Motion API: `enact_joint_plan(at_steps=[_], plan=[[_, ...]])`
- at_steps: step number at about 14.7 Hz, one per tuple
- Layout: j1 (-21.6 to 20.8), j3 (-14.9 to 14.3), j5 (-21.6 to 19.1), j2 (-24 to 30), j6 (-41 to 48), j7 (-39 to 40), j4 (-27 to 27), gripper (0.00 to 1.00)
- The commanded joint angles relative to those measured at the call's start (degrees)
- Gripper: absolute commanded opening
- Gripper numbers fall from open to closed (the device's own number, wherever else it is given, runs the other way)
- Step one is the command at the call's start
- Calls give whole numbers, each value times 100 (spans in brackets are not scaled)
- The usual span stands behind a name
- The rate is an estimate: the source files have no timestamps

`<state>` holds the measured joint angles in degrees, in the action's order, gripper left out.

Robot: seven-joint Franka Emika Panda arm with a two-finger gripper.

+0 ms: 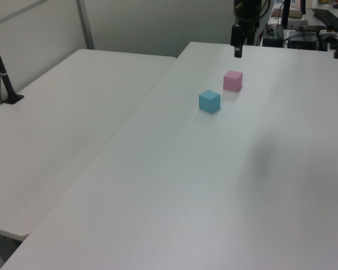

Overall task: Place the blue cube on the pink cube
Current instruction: 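Move the open gripper down toward the light-blue cube, then lower the gripper around the light-blue cube and close on it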

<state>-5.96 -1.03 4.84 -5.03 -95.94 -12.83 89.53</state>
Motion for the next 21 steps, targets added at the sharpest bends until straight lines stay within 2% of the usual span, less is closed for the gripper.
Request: enact_joint_plan(at_steps=[1,10,14,17,21], plan=[[42,-55,-106,55,66,61,74,100],[16,-55,-123,12,49,53,100,100],[121,-55,-352,-453,-371,-35,-23,100],[306,-55,-352,-893,-916,-114,-32,100],[543,-55,-326,-1613,-1978,-675,-32,100]])
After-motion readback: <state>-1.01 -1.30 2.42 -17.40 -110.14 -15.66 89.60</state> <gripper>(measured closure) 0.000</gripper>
